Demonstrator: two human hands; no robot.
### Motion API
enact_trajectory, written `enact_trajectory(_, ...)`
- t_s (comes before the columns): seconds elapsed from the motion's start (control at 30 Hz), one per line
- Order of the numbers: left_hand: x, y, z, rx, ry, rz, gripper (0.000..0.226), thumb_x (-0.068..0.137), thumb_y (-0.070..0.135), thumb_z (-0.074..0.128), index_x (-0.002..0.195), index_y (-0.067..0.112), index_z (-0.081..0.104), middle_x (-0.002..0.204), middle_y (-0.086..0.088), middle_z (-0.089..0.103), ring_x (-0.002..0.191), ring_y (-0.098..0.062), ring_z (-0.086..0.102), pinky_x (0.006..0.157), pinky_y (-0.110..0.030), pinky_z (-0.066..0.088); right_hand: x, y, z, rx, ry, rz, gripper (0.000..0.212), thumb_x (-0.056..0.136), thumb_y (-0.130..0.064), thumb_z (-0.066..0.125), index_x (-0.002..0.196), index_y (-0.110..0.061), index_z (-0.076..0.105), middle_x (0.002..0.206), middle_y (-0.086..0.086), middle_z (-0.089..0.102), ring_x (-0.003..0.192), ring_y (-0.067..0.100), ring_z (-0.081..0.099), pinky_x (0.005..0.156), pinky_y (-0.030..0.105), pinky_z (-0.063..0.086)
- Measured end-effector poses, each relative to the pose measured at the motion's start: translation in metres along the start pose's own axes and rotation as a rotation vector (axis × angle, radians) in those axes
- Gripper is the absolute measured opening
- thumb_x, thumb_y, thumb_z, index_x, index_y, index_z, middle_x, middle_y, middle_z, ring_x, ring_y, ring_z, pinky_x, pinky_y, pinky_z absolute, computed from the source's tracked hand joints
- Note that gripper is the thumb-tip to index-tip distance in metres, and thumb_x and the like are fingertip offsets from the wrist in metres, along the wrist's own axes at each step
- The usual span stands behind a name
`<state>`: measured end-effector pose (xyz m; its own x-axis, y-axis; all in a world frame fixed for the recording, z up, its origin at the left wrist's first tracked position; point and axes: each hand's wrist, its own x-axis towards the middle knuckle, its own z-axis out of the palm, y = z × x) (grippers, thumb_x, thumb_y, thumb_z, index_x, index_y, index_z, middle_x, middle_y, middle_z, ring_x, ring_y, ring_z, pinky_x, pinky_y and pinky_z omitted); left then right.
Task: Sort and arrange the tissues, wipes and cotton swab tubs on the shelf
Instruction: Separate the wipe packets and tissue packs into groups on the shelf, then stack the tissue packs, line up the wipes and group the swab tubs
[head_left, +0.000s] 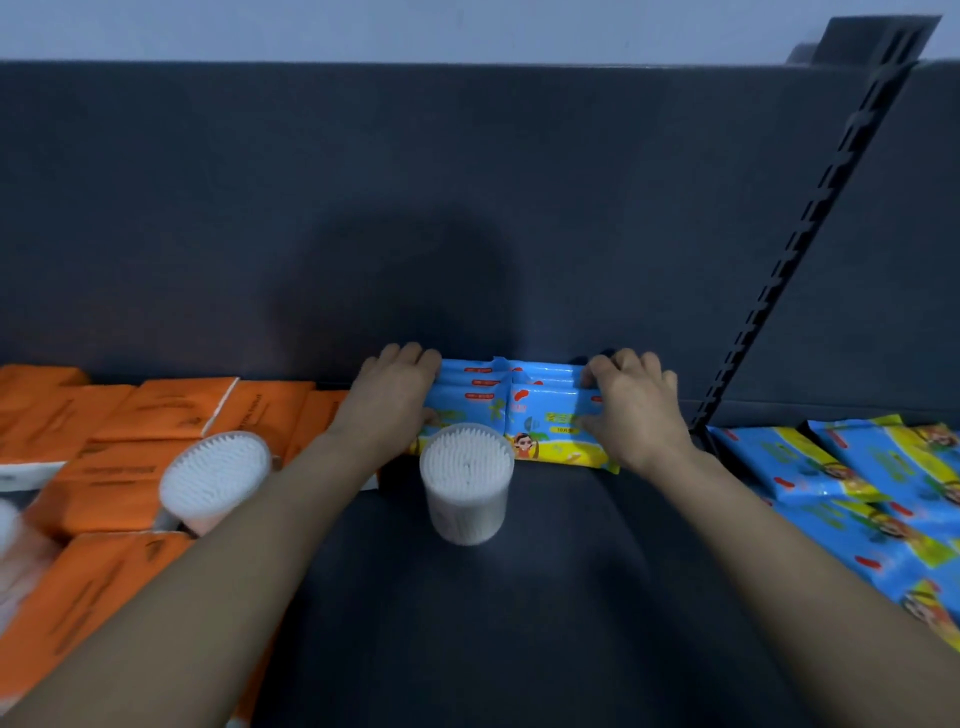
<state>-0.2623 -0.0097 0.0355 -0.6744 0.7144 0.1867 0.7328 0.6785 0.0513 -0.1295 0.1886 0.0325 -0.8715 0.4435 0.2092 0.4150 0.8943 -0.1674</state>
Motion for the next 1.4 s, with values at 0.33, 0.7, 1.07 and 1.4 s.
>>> enact_trajectory(0.33, -0.025, -0.006, -0.023, -0.266, 0.221, -0.071, 0.026, 0.082, 0.005, 0.061, 0.108, 0.006, 0.059, 0.106, -0.012, 0.057, 0.1, -0.028, 0.053, 0.087, -0.042, 0.044, 0.005, -0.033, -0.012, 0.201, 0.136, -0.172, 0.023, 0.089, -0.019, 0.059, 0.111, -0.015, 0.061, 0.114, 0.003, 0.061, 0.11, 0.024, 0.047, 0.092, 0.034, 0.031)
enact_trajectory(0.7, -0.109, -0.078, -0.066, -0.352, 0.366, -0.197, 0.019, 0.079, 0.005, 0.066, 0.097, 0.007, 0.064, 0.095, -0.007, 0.064, 0.087, -0.018, 0.059, 0.08, -0.023, 0.042, -0.007, -0.154, -0.026, 0.447, 0.119, -0.419, 0.023, 0.086, -0.019, 0.063, 0.108, -0.012, 0.067, 0.107, 0.005, 0.066, 0.101, 0.022, 0.06, 0.091, 0.033, 0.044)
enact_trajectory(1.07, -0.205, -0.163, -0.068, -0.239, -0.077, -0.42, 0.035, 0.077, 0.021, 0.072, 0.108, 0.011, 0.06, 0.102, -0.006, 0.063, 0.099, -0.024, 0.058, 0.076, -0.027, 0.039, -0.061, -0.262, -0.001, 0.016, -0.707, -0.405, 0.041, 0.08, -0.06, 0.06, 0.083, -0.019, 0.063, 0.077, 0.001, 0.064, 0.076, 0.018, 0.058, 0.064, 0.023, 0.047)
enact_trajectory(1.4, -0.219, -0.154, -0.064, -0.015, -0.518, -0.408, 0.042, 0.082, 0.054, 0.059, 0.095, 0.015, 0.049, 0.112, -0.006, 0.06, 0.096, -0.023, 0.056, 0.076, -0.033, 0.043, -0.097, -0.279, 0.024, 0.388, -0.834, 0.181, 0.079, 0.069, -0.047, 0.079, 0.131, -0.012, 0.045, 0.13, 0.008, 0.053, 0.109, 0.028, 0.059, 0.079, 0.038, 0.057)
